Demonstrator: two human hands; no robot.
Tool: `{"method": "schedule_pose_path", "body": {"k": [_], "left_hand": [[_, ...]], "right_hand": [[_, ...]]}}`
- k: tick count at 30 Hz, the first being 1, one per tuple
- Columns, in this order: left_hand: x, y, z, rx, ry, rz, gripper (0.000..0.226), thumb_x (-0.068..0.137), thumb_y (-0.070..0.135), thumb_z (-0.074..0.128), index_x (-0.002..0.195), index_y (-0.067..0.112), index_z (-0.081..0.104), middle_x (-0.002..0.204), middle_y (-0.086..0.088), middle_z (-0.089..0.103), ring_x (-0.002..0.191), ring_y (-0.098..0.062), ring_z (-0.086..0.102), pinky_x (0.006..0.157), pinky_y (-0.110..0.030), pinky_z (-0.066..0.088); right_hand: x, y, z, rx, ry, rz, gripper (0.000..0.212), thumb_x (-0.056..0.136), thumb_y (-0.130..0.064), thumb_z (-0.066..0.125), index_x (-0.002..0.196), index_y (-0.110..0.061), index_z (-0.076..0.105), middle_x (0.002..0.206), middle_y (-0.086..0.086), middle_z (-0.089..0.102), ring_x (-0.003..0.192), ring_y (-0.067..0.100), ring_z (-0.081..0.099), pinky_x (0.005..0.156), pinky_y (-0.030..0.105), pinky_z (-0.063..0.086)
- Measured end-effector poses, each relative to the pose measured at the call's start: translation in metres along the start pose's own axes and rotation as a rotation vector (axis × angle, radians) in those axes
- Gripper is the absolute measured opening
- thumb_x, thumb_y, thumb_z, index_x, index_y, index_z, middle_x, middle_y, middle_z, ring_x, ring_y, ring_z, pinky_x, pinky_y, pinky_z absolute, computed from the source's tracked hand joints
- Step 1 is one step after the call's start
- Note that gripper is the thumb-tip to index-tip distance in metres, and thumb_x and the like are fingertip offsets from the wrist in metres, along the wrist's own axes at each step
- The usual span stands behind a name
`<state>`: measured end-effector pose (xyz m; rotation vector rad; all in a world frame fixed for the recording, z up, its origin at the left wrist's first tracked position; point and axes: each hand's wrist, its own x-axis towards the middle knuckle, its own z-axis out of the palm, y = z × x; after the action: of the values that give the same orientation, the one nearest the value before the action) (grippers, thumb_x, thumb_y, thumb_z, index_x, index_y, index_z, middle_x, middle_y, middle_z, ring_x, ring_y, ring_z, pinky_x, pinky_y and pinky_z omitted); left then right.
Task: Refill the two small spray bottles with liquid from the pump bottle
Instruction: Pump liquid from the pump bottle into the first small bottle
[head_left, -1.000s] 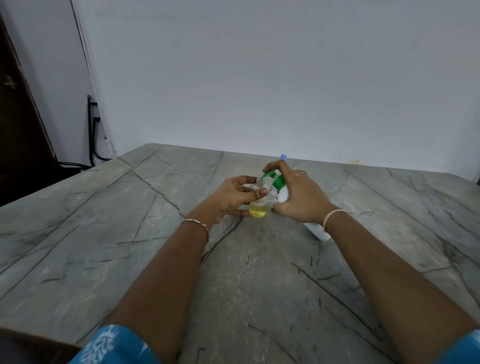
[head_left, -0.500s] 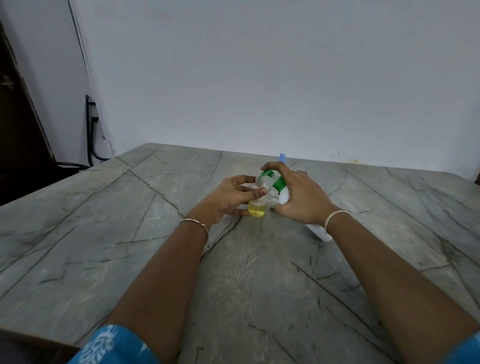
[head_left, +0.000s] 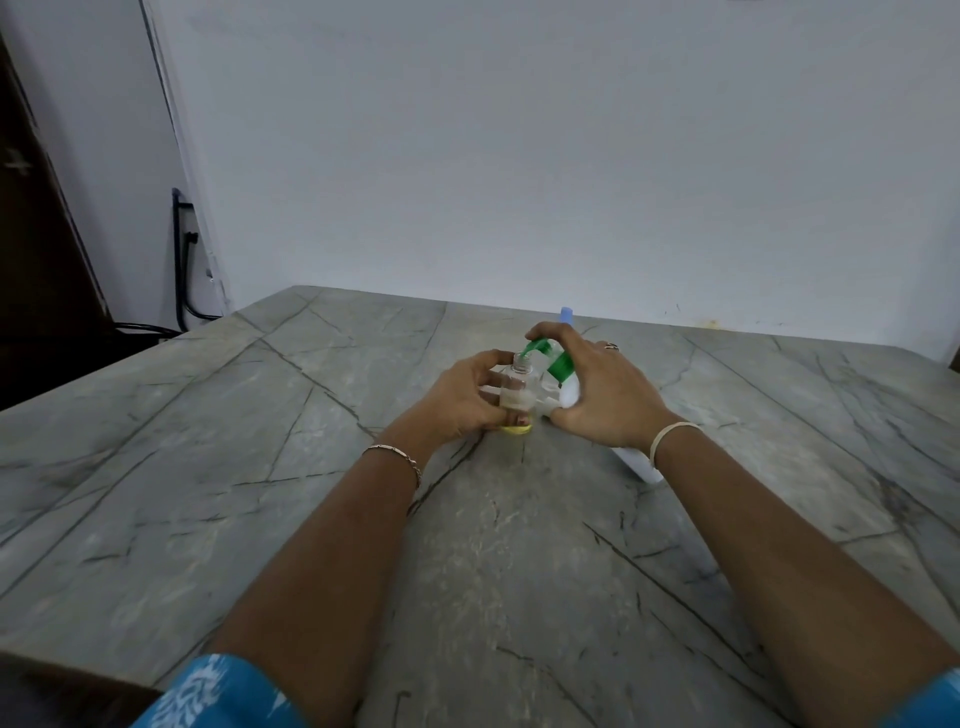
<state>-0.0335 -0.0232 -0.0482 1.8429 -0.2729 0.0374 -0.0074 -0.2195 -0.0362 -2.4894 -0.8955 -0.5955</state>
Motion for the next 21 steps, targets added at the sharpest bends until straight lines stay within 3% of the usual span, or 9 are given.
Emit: {"method": "schedule_pose_path", "body": {"k": [5,15,21], "left_hand": [[0.003,-0.005,0.004,0.131,0.059,0.062,0.077,0.057,0.003,0.09,0.12,0.028,0.054,0.112,-0.003,0.068,0.098,-0.02,0.069,0.088,-0.039,0.057],[0.001,-0.007,0.007,0.151,0.124,0.078,0.075,0.062,0.007,0.089,0.128,0.021,0.056,0.11,-0.004,0.069,0.097,-0.019,0.07,0.088,-0.037,0.057],[-0.001,-0.005,0.008,0.163,0.118,0.091,0.077,0.066,0.005,0.086,0.134,0.019,0.054,0.11,-0.001,0.068,0.094,-0.014,0.069,0.086,-0.027,0.056]], "right_hand": [[0.0,-0.004,0.0,0.019,0.005,0.006,0.071,0.067,-0.029,0.072,0.125,-0.041,0.033,0.103,-0.006,0.063,0.078,0.019,0.055,0.074,0.042,0.051],[-0.002,-0.008,-0.001,0.01,-0.007,0.029,0.074,0.069,-0.035,0.071,0.13,-0.045,0.03,0.109,-0.004,0.064,0.082,0.021,0.057,0.076,0.041,0.053],[-0.006,-0.014,-0.005,0.004,0.015,0.054,0.068,0.066,-0.036,0.065,0.127,-0.04,0.035,0.104,-0.004,0.063,0.083,0.024,0.055,0.073,0.039,0.05]]}}
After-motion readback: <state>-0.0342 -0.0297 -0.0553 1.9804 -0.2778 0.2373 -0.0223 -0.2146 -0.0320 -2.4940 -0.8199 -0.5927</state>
